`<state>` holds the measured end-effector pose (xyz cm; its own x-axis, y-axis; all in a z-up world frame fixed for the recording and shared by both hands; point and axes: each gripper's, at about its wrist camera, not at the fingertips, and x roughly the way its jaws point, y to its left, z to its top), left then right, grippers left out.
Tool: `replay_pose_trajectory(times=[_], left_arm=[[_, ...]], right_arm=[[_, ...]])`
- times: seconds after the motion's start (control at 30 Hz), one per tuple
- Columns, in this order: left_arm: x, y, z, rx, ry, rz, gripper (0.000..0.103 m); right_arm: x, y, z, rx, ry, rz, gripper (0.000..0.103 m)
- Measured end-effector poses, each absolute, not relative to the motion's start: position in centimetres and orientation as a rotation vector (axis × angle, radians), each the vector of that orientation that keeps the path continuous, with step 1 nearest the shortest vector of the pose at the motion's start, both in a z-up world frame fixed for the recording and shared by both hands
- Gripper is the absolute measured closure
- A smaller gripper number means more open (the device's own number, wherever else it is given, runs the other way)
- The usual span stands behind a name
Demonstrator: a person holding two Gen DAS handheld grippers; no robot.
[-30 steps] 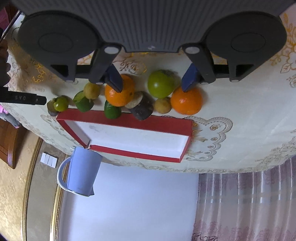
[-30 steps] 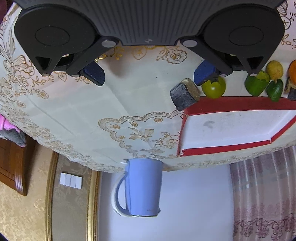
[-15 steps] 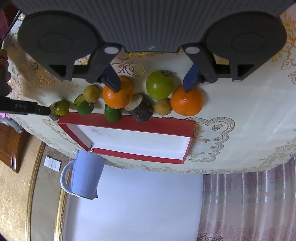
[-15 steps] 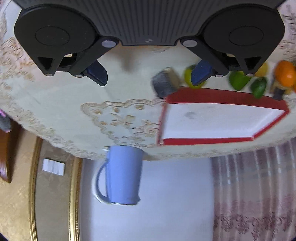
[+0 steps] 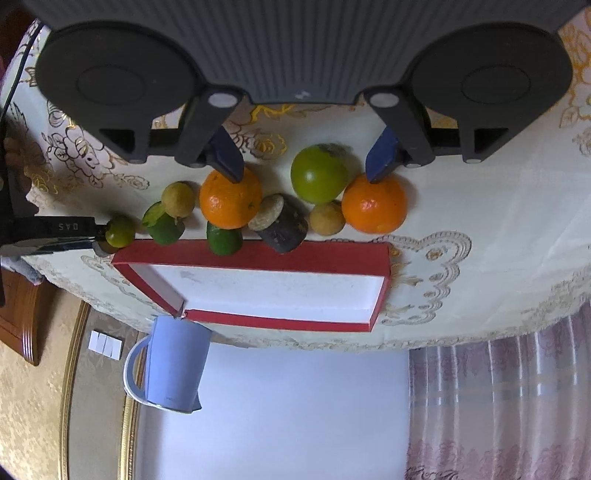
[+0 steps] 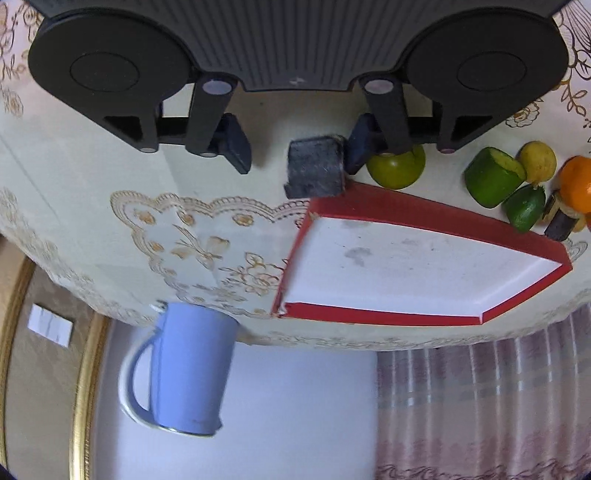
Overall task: Organize fruits
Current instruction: 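Close the right gripper on the cut dark yam piece, then carry the yam piece into the red tray and open the right gripper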
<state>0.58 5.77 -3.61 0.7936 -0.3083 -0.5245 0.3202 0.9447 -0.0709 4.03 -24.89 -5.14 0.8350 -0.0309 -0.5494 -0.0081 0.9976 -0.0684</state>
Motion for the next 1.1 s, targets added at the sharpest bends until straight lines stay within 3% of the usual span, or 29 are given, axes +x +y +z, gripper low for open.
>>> replay_pose_trajectory(times=[0.1,0.33,0.5,0.87,0.97,1.1], left_arm=[[0.7,5.2,-3.4,0.052,0.534,-0.352,0.032],[1.2,4.9,-3.3,0.049,0.528,-0.391,0.032],[0.4,5.6,-3.6,0.063,0.533,-0.381,0.039],[1.0,4.6,-3.4,0.1,0.544,-0.361,0.04],[1.1,4.1,-3.6,0.102,0.533,-0.346,0.044],[0.3,3.7,-4.2,0.135,0.524,-0.276,0.062]], right_arm=[[4.1,-24.7,-5.0,-0.055,0.587,0.005,0.064],[4.2,-25.4,-4.9,0.012,0.596,0.003,0.071],[4.2,-25.3,-5.0,0.027,0.596,-0.011,0.071],[4.3,-25.1,-4.8,0.021,0.6,-0.022,0.071],[4.2,-25.1,-4.9,0.024,0.598,-0.025,0.074],[3.8,-25.7,-4.9,0.047,0.593,-0.031,0.075]])
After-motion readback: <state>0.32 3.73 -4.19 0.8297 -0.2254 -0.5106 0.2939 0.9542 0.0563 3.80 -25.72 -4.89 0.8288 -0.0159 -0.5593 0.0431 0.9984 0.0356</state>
